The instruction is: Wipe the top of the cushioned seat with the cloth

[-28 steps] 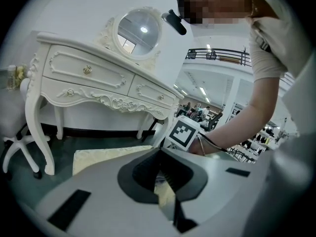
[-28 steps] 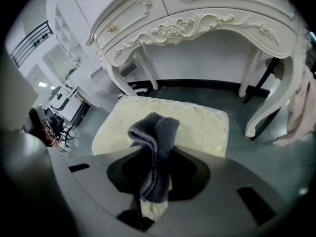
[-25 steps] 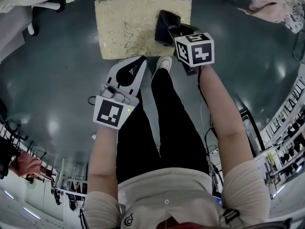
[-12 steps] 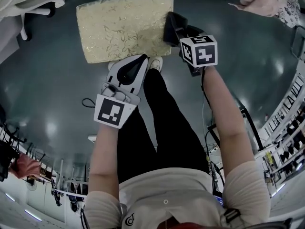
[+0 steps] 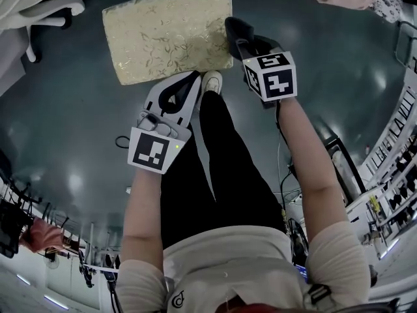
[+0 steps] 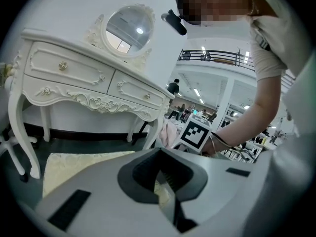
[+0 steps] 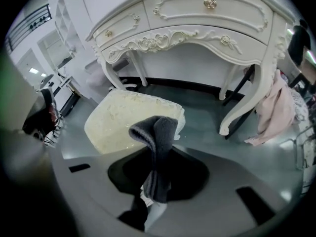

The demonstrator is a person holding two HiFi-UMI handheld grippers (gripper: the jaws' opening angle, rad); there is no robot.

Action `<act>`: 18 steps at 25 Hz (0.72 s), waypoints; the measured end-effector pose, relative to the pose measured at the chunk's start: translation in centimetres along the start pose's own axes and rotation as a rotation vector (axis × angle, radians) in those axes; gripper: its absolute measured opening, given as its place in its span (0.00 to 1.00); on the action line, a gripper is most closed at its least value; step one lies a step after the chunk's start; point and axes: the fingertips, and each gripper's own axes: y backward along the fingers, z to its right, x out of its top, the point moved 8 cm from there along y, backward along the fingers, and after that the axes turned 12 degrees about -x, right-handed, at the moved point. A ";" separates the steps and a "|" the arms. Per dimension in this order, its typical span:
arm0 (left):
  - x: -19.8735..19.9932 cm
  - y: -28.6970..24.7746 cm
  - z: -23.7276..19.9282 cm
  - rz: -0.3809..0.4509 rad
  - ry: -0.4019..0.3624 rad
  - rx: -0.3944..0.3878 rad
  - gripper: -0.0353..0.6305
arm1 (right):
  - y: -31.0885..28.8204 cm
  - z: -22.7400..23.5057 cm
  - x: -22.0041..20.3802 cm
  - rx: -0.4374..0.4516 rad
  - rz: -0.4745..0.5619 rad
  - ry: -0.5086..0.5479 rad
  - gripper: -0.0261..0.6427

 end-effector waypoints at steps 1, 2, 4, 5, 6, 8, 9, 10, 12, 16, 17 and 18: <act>0.2 0.5 -0.1 -0.004 -0.013 -0.007 0.07 | 0.4 -0.8 0.3 0.005 0.006 -0.007 0.16; 0.5 1.1 -0.4 -0.008 -0.025 -0.009 0.07 | 0.8 -1.8 0.6 0.011 0.012 -0.016 0.16; 0.7 2.8 -0.9 -0.006 -0.031 -0.002 0.07 | 1.5 -4.1 1.2 0.031 0.025 -0.027 0.16; 0.8 3.8 -1.2 -0.003 -0.027 0.003 0.07 | 1.8 -5.5 1.5 0.046 0.031 -0.026 0.16; 0.8 4.9 -1.4 -0.002 -0.023 0.007 0.07 | 2.0 -7.0 1.7 0.064 0.035 -0.025 0.16; 0.7 7.0 -2.0 -0.010 -0.025 0.013 0.07 | 2.2 -10.2 2.0 0.104 0.038 -0.022 0.16; 0.6 8.2 -2.4 -0.015 -0.026 0.019 0.07 | 2.2 -11.9 2.2 0.123 0.038 -0.019 0.16; 0.4 9.4 -2.8 -0.017 -0.024 0.029 0.07 | 2.1 -13.6 2.4 0.140 0.035 -0.012 0.16; 0.0 12.0 -3.7 -0.015 -0.006 0.057 0.07 | 1.8 -17.1 2.7 0.175 0.026 0.017 0.16; -1.1 16.8 -5.6 -0.023 0.007 0.115 0.07 | 1.3 -24.0 3.5 0.237 0.023 0.117 0.16; -1.3 17.8 -6.1 -0.027 0.004 0.132 0.07 | 1.3 -25.4 3.8 0.250 0.024 0.127 0.16; -1.5 18.8 -6.6 -0.029 0.002 0.150 0.07 | 1.2 -26.6 4.1 0.262 0.022 0.128 0.16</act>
